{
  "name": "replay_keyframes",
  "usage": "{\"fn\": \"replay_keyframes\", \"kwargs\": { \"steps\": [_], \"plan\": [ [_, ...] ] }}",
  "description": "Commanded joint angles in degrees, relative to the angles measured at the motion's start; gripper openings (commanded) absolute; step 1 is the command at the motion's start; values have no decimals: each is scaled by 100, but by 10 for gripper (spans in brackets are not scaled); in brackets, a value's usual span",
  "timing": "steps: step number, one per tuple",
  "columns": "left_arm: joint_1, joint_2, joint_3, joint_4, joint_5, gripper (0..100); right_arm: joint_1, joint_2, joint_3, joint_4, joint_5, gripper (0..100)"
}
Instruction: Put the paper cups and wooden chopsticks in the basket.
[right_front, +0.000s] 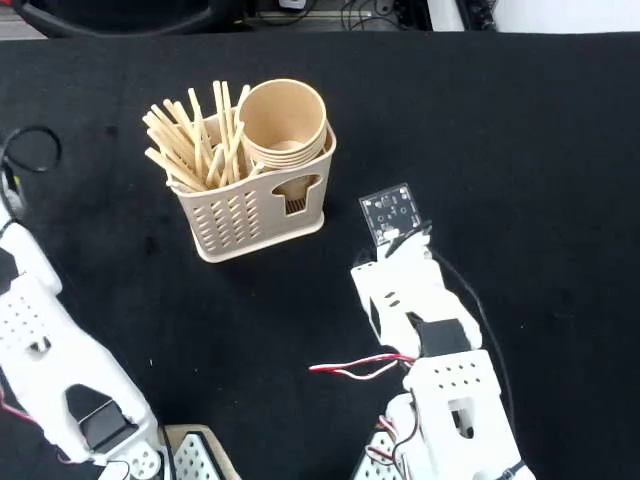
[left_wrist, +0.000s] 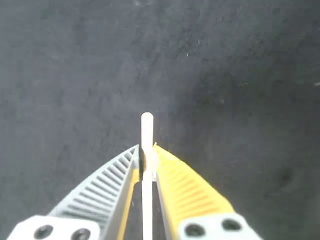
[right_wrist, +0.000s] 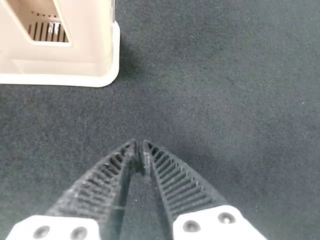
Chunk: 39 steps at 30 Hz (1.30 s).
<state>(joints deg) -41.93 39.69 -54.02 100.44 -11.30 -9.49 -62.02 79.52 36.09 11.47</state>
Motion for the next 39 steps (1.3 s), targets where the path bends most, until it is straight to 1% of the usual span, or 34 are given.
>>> {"fn": "replay_keyframes", "kwargs": {
  "steps": [1,5,9,11,16,19,23,25,35,39],
  "plan": [
    [312,-2268,145,-79,738,30,35,-84,-57,-79,53,15],
    [637,-3648,-180,-695,1266,30,35,-84,-57,-70,53,15],
    [945,-4730,-224,-1204,1829,30,35,-84,-57,-70,53,15],
    [1068,-5187,-215,-1345,2259,30,35,-84,-57,-70,53,15],
    [1288,-6084,-215,-1749,3631,30,35,-84,-57,-70,53,15],
    [1578,-6409,-207,-1969,4097,29,35,-84,-57,-70,53,15],
    [2167,-6444,-198,-2048,4185,29,35,-84,-57,-70,53,15],
    [2352,-6453,57,-2057,4176,29,35,-84,-57,-70,53,15],
    [2440,-6541,2053,-3270,4167,29,35,-84,-57,-70,53,15],
    [2440,-7007,2791,-3710,4141,29,35,-84,-57,-70,53,15]
  ]
}}
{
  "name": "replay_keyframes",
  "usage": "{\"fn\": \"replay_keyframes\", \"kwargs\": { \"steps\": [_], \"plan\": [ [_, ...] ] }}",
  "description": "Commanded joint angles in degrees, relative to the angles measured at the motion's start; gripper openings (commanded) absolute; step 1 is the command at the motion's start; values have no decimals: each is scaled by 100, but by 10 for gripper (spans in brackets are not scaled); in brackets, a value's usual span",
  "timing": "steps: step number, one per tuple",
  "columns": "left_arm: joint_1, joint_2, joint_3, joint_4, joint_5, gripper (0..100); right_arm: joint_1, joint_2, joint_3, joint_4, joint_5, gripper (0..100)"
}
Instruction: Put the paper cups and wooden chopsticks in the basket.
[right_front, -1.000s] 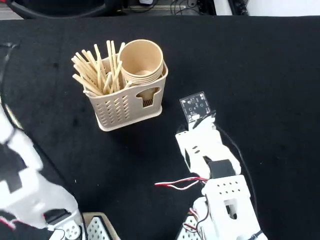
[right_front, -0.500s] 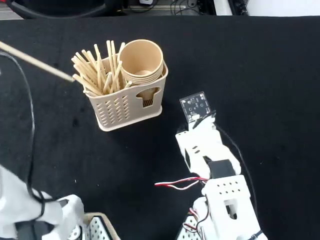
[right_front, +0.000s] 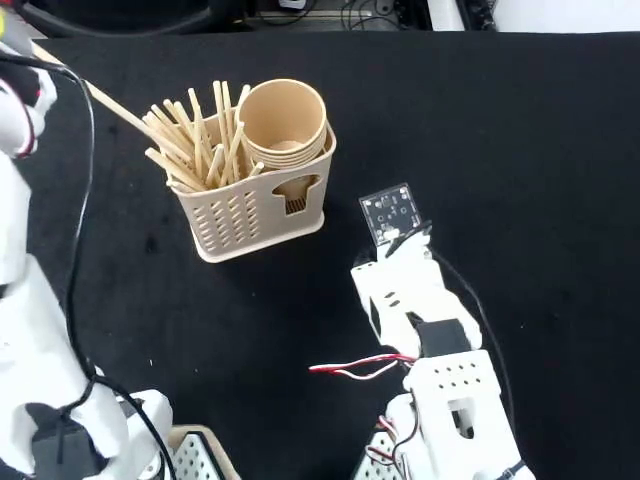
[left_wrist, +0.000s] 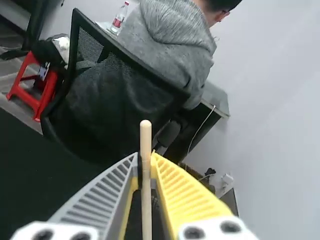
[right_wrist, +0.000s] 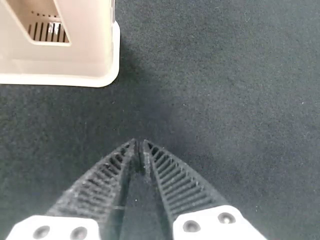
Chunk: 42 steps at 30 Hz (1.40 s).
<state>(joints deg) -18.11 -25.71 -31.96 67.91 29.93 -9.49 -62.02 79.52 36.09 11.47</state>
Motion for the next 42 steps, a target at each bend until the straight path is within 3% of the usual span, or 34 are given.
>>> {"fn": "replay_keyframes", "kwargs": {
  "steps": [1,5,11,14,26,31,39,42],
  "plan": [
    [66,-651,857,-642,-53,28,35,-84,-57,-79,53,15],
    [462,-1644,2404,-1653,-519,28,35,-84,-57,-88,53,15],
    [1138,-3103,5393,-3921,-1266,28,35,-84,-57,-97,53,15],
    [1446,-3481,6273,-4396,-1530,28,35,-84,-57,-105,53,15],
    [1930,-3719,7354,-4352,-1864,48,35,-84,-57,-105,53,15],
    [1947,-4132,7556,-3754,-1837,205,35,-84,-57,-105,53,15],
    [1886,-5134,7530,-2848,-1864,209,35,-84,-48,-105,53,15],
    [1710,-5723,7565,-2233,-2330,209,35,-84,-48,-105,53,15]
  ]
}}
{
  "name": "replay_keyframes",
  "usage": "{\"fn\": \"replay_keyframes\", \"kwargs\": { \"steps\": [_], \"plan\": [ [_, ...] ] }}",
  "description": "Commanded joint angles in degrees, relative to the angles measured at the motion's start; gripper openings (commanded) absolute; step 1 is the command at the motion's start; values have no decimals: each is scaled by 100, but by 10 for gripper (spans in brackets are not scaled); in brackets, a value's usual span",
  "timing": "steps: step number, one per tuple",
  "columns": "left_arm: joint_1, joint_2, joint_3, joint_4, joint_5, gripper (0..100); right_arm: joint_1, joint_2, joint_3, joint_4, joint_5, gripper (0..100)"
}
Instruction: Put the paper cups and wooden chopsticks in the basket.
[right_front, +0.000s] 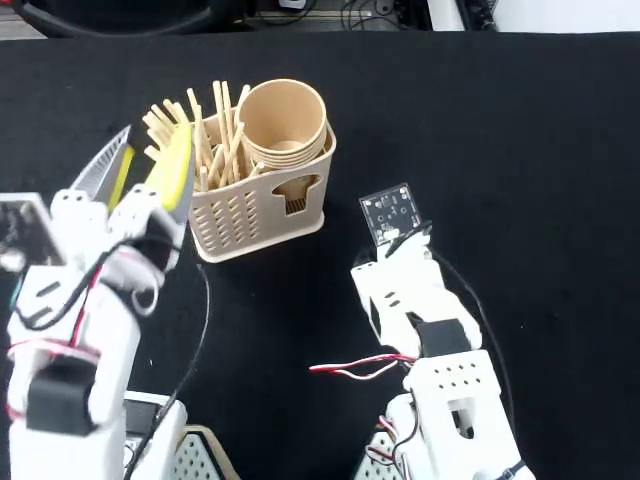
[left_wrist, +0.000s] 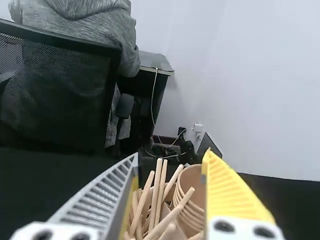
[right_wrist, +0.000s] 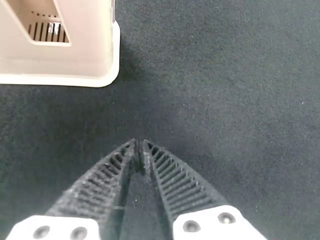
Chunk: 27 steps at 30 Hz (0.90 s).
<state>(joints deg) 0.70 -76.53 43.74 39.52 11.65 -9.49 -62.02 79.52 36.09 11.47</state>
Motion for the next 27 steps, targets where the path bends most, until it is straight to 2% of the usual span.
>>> {"fn": "replay_keyframes", "kwargs": {
  "steps": [1,6,9,13,18,19,24,27],
  "plan": [
    [-268,-888,31,809,-721,208,35,-84,-48,-105,53,15],
    [-963,-2189,769,1618,-1327,204,316,-286,-40,-70,53,14],
    [-1253,-2884,1648,1820,-1415,137,343,-752,180,-62,53,13],
    [-1815,-2716,2466,1776,-1459,49,334,-1701,681,-62,53,15],
    [-2176,-2796,3284,1776,-1820,40,387,-3125,1631,-44,53,15],
    [-2185,-2796,3468,1776,-1820,40,396,-3363,1780,88,53,14],
    [-2316,-2796,4330,1776,-1820,41,501,-4541,1701,2004,53,15],
    [-2457,-2796,4743,1776,-1820,40,475,-4593,1692,2655,53,15]
  ]
}}
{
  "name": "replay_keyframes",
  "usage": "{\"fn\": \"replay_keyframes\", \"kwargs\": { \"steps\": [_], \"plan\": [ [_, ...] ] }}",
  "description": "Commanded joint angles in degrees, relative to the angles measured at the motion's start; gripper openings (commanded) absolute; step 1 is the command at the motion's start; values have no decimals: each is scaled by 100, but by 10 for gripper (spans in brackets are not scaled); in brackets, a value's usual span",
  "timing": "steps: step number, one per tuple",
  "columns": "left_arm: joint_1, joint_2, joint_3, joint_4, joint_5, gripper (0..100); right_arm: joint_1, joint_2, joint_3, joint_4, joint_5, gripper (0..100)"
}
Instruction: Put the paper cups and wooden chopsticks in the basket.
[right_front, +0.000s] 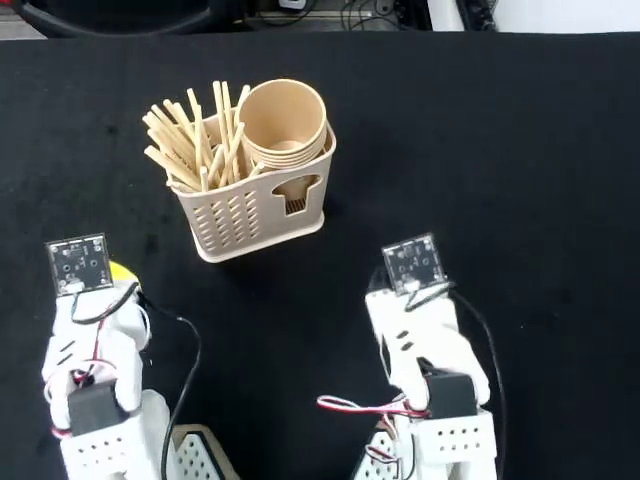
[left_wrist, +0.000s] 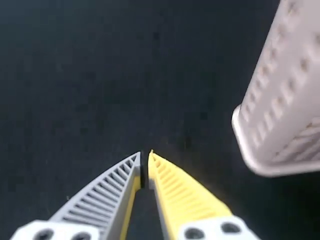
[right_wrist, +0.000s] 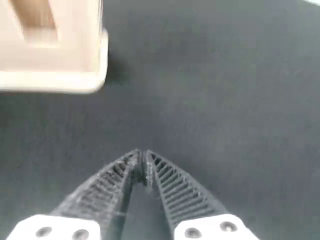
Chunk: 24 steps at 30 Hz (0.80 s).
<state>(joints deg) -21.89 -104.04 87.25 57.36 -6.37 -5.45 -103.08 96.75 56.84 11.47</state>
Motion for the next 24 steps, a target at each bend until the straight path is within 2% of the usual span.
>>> {"fn": "replay_keyframes", "kwargs": {
  "steps": [1,6,10,16,24],
  "plan": [
    [-277,-44,523,-53,-18,42,88,-435,-22,721,53,15],
    [-374,-44,1024,0,-18,41,431,-391,-22,1090,53,15],
    [-382,-44,1007,519,-18,40,721,-391,-22,1705,53,15],
    [-374,-44,1007,1064,-18,40,756,-400,-22,1705,53,14],
    [-374,-44,1007,1196,-18,40,756,-400,-22,1705,53,14]
  ]
}}
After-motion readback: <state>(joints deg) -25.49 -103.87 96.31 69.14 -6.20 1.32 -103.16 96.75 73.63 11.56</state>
